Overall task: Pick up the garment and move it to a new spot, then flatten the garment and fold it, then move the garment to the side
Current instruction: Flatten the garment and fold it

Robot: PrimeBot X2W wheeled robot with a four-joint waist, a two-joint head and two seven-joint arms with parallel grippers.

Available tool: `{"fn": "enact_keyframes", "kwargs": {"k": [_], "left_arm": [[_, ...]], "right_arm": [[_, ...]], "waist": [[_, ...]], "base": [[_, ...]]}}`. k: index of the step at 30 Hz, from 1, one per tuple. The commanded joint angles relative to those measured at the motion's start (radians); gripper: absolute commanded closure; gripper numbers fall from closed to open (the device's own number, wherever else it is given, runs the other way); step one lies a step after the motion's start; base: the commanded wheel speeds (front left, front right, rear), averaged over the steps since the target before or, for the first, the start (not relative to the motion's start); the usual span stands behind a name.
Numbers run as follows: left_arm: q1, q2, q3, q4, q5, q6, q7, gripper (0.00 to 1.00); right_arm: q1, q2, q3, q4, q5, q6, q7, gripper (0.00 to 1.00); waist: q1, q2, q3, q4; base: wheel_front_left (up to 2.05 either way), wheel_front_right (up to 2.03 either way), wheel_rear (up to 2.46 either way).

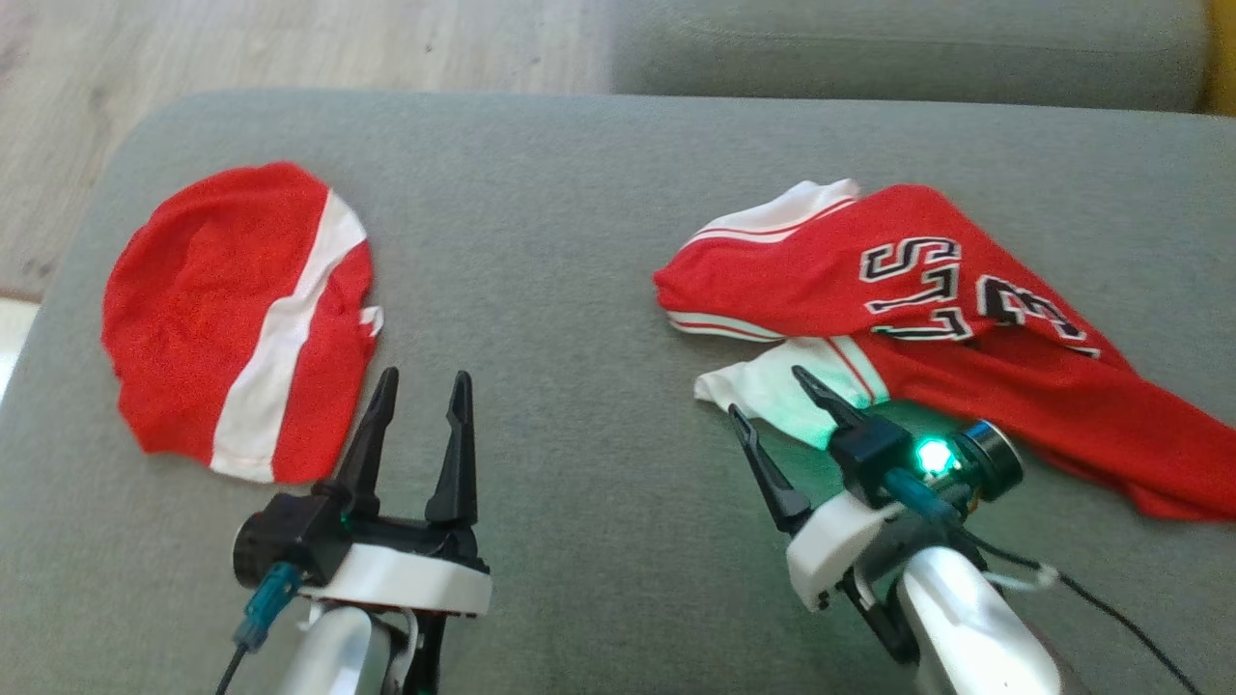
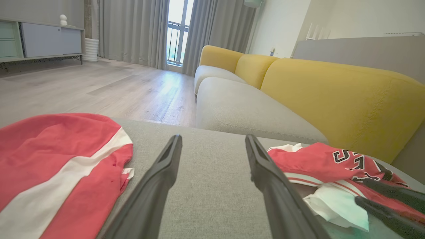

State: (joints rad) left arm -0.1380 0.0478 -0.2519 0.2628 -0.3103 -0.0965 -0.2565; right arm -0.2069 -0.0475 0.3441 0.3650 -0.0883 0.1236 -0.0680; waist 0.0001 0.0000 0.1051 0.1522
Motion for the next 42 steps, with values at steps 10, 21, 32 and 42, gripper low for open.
{"fn": "enact_keyframes", "kwargs": {"k": [10,21,32,42], "left_arm": [[-0.058,0.002,0.001,-0.013,-0.030,0.010,-0.005,0.00],[-0.055,0.002,0.014,-0.022,-0.033,0.019,-0.005,0.00],[-0.055,0.002,0.031,-0.030,-0.042,0.018,-0.005,0.00],[-0.031,0.002,0.052,-0.033,-0.031,0.024,-0.005,0.00]], "right_arm": [[-0.190,-0.024,0.026,0.271,-0.060,0.007,0.071,0.00],[-0.277,-0.004,0.022,0.404,0.011,0.007,-0.038,1.00],[-0.268,-0.003,0.312,0.137,0.365,0.007,-0.136,1.00],[-0.200,-0.003,0.461,0.152,0.425,0.007,-0.038,0.00]], "waist": [[-0.0001,0.0000,0.041,0.100],[-0.0001,0.0000,0.047,0.101],[-0.0001,0.0000,0.026,0.058],[-0.0001,0.0000,-0.010,0.042]], "base": [[0.00,0.00,0.00],[0.00,0.00,0.00],[0.00,0.00,0.00],[0.00,0.00,0.00]]}}
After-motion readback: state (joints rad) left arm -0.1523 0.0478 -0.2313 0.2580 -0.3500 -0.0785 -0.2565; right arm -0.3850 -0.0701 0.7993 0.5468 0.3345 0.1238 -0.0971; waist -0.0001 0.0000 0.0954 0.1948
